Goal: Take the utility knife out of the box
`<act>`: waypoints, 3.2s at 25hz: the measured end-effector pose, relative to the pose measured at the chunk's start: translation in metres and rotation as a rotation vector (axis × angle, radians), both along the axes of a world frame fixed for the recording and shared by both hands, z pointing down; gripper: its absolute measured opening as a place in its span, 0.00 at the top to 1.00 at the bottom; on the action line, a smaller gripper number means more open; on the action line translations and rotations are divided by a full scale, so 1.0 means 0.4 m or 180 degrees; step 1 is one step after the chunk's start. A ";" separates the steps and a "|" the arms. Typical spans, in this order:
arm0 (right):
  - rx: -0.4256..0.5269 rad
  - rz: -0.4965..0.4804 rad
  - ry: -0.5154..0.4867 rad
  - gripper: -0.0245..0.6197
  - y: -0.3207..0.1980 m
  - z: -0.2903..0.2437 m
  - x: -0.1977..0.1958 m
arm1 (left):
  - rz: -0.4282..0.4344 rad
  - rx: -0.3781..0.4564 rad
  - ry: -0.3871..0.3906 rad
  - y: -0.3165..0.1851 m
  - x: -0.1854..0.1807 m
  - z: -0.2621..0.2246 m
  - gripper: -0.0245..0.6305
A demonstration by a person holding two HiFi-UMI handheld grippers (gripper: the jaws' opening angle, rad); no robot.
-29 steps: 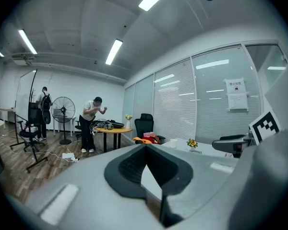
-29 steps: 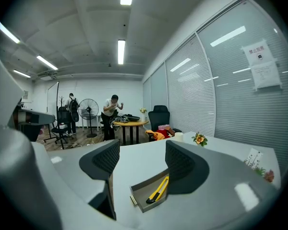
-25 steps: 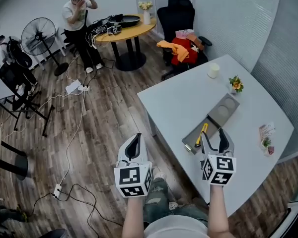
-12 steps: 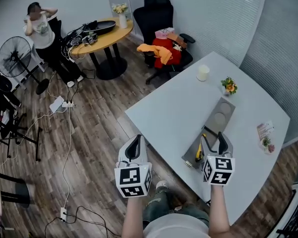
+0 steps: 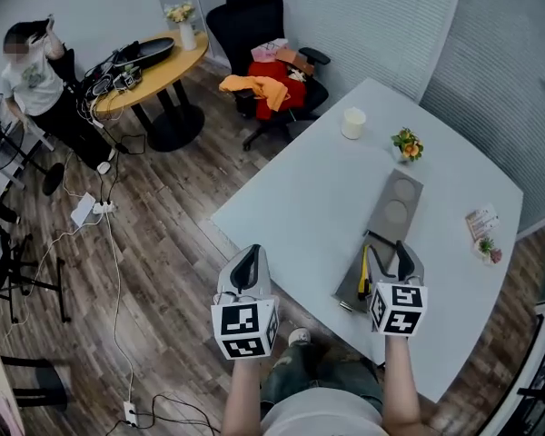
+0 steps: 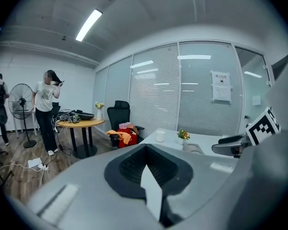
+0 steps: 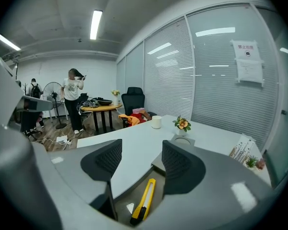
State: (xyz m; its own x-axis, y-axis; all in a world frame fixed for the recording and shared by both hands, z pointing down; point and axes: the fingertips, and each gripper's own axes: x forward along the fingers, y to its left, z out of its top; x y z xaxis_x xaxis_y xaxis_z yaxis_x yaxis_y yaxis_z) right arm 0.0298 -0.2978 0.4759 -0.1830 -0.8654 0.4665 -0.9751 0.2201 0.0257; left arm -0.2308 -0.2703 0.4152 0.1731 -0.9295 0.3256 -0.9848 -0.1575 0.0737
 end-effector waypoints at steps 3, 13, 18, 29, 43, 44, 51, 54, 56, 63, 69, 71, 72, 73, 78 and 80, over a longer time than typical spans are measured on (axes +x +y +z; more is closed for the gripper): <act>-0.0104 0.0043 0.0036 0.53 0.001 0.032 0.011 | 0.0065 -0.0048 0.0009 -0.020 0.010 0.019 0.96; -0.0690 -0.0067 0.0158 0.54 0.000 0.171 0.019 | 0.0125 -0.0326 0.0009 -0.063 0.044 0.102 0.96; -0.1085 -0.0157 0.0150 0.54 0.005 0.257 0.028 | 0.0100 -0.0478 0.0019 -0.079 0.060 0.151 0.96; -0.1819 -0.0169 0.0313 0.60 0.040 0.399 0.044 | 0.0254 -0.0800 0.0008 -0.090 0.122 0.254 0.96; -0.2333 -0.0022 0.0611 0.63 0.049 0.509 0.056 | 0.0356 -0.1029 0.0019 -0.090 0.152 0.327 0.96; -0.2335 -0.0015 0.0636 0.63 0.045 0.512 0.059 | 0.0362 -0.1039 0.0026 -0.092 0.155 0.331 0.96; -0.2475 -0.0021 0.0738 0.66 0.036 0.525 0.061 | 0.0441 -0.1083 0.0052 -0.089 0.172 0.347 0.96; -0.2543 -0.0062 0.0830 0.65 0.035 0.534 0.057 | 0.0455 -0.1114 0.0061 -0.085 0.176 0.352 0.96; -0.2569 -0.0087 0.0903 0.65 0.036 0.535 0.052 | 0.0467 -0.1132 0.0061 -0.080 0.177 0.355 0.96; -0.2940 -0.0169 0.0768 0.70 0.036 0.547 0.044 | 0.0545 -0.1144 0.0000 -0.068 0.182 0.363 0.96; -0.3389 -0.0239 0.0792 0.70 0.037 0.550 0.057 | 0.0625 -0.1153 0.0003 -0.059 0.198 0.368 0.96; -0.3378 -0.0246 0.0813 0.70 0.037 0.549 0.059 | 0.0640 -0.1152 0.0006 -0.058 0.202 0.368 0.96; -0.3370 -0.0235 0.0810 0.70 0.040 0.548 0.059 | 0.0645 -0.1150 0.0008 -0.058 0.203 0.368 0.96; -0.3369 -0.0214 0.0803 0.70 0.044 0.548 0.058 | 0.0646 -0.1147 0.0009 -0.058 0.203 0.367 0.96; -0.3162 -0.0167 0.0871 0.71 0.036 0.543 0.066 | 0.0617 -0.1123 0.0019 -0.059 0.194 0.358 0.96; -0.3110 -0.0152 0.0832 0.71 0.035 0.539 0.067 | 0.0607 -0.1106 0.0029 -0.059 0.193 0.351 0.96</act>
